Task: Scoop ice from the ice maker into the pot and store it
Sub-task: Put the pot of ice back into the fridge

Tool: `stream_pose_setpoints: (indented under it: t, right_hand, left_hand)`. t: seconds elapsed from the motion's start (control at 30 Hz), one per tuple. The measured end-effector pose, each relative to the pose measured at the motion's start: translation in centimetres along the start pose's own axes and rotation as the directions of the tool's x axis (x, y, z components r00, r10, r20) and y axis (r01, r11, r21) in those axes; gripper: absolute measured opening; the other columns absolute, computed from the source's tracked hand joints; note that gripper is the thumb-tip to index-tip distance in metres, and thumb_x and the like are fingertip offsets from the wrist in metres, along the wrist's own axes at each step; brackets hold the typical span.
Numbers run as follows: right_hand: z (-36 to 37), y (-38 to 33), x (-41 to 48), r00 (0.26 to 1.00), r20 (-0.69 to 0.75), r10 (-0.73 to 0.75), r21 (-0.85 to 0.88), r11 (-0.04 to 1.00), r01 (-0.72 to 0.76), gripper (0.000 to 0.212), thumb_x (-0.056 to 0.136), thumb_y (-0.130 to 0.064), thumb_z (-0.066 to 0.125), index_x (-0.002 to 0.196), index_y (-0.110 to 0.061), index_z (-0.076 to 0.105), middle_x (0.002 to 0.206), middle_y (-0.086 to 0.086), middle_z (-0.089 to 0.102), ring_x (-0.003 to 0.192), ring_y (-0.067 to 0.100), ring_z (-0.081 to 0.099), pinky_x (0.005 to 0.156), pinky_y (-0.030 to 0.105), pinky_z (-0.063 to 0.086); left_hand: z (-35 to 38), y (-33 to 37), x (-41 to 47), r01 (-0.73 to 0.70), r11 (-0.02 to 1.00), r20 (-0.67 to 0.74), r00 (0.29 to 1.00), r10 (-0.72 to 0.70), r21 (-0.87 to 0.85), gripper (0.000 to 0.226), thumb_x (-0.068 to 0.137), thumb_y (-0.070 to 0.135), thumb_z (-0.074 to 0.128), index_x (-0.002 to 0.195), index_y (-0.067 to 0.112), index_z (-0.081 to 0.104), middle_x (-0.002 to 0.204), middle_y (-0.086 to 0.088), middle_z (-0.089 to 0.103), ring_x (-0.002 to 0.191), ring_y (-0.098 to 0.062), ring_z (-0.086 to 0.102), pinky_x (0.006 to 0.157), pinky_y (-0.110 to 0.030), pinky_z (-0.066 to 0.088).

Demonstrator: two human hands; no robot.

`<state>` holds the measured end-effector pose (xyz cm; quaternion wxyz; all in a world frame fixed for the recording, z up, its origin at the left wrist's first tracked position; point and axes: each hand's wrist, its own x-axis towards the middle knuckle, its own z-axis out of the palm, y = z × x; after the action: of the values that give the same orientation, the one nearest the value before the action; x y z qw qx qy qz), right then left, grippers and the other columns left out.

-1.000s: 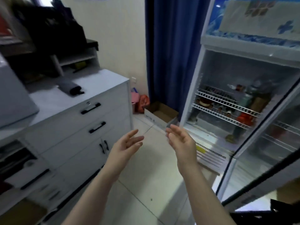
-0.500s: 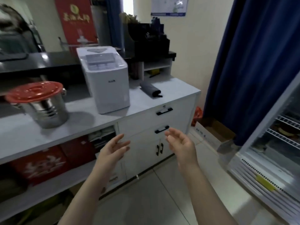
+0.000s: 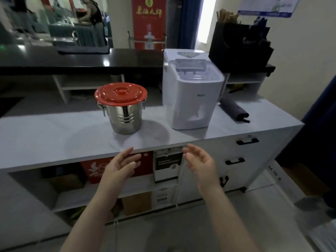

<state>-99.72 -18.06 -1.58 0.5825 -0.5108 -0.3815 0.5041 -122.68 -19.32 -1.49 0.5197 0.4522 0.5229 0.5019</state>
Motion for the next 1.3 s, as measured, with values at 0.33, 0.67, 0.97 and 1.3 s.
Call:
stream_pose_setpoints:
  t: [0.33, 0.67, 0.97, 1.3]
  right_hand:
    - [10.3, 0.2, 14.7, 0.995, 0.099, 0.030, 0.019, 0.999, -0.033, 0.017, 0.093, -0.013, 0.059, 0.107, -0.021, 0.065, 0.109, 0.002, 0.070, 0.106, 0.017, 0.064, 0.092, 0.033, 0.050]
    - [18.2, -1.1, 29.6, 0.978, 0.210, 0.009, -0.103, 0.995, 0.013, 0.030, 0.096, -0.030, 0.053, 0.126, -0.025, 0.053, 0.115, -0.005, 0.061, 0.102, 0.011, 0.058, 0.093, 0.033, 0.047]
    - [22.6, -0.2, 32.2, 0.959, 0.282, 0.029, -0.123, 0.992, 0.006, 0.022, 0.094, -0.020, 0.059, 0.116, -0.023, 0.060, 0.110, 0.000, 0.068, 0.101, 0.015, 0.065, 0.087, 0.031, 0.053]
    - [22.8, 0.7, 31.4, 0.992, 0.101, 0.076, -0.080, 0.994, -0.068, 0.020, 0.096, -0.020, 0.052, 0.103, -0.014, 0.070, 0.099, 0.009, 0.072, 0.096, 0.026, 0.066, 0.088, 0.040, 0.053]
  left_hand:
    - [-6.8, 1.0, 11.8, -0.009, 1.000, -0.268, 0.964, 0.005, -0.013, 0.033, 0.095, 0.013, 0.051, 0.125, 0.028, 0.053, 0.113, 0.003, 0.068, 0.106, -0.014, 0.064, 0.096, -0.038, 0.046]
    - [-10.2, 4.1, 25.3, -0.050, 0.997, -0.497, 0.868, 0.012, -0.064, 0.040, 0.098, 0.032, 0.046, 0.137, 0.027, 0.042, 0.130, -0.001, 0.055, 0.121, -0.018, 0.052, 0.102, -0.038, 0.040]
    - [-12.1, 4.2, 28.7, 0.017, 0.999, -0.345, 0.938, -0.030, -0.039, 0.034, 0.090, 0.060, 0.040, 0.116, 0.047, 0.057, 0.121, 0.015, 0.061, 0.119, -0.009, 0.052, 0.107, -0.046, 0.036]
    - [-12.1, 4.0, 31.2, -0.018, 0.998, -0.236, 0.972, 0.002, -0.065, 0.041, 0.098, 0.052, 0.029, 0.113, 0.030, 0.061, 0.112, 0.000, 0.067, 0.105, -0.013, 0.061, 0.090, -0.032, 0.050]
